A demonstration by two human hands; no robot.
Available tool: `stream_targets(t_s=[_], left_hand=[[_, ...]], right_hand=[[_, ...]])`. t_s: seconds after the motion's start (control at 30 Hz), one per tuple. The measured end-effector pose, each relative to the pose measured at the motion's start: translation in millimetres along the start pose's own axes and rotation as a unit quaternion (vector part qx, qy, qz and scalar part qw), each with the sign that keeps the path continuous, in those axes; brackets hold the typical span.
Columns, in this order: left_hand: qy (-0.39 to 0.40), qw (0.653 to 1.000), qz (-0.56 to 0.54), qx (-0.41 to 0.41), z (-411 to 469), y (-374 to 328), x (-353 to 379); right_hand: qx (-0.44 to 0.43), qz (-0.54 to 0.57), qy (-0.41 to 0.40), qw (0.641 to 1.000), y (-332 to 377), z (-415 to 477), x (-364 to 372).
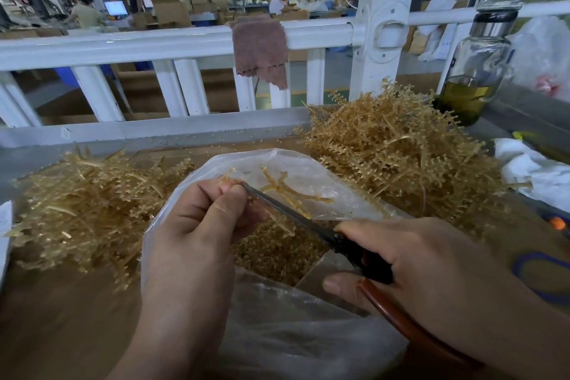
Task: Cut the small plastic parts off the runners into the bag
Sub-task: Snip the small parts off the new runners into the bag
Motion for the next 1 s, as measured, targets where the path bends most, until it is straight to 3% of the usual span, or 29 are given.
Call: stream_targets(t_s=[1.0], left_hand=[[0.021,0.999,-0.019,0.038,-3.8,-1.6,5.7]], right_hand=[[0.023,0.016,0.014,1.000,3.8,-0.7,-6.6]])
Point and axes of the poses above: each hand's wrist, its own z-axis towards the middle knuckle, its own x-axis out of the palm, y = z × x, the point moved 1 cm from there along z, towards the middle knuckle, and after that the axes turned 5 degrees about x, right-handed, at the moved point
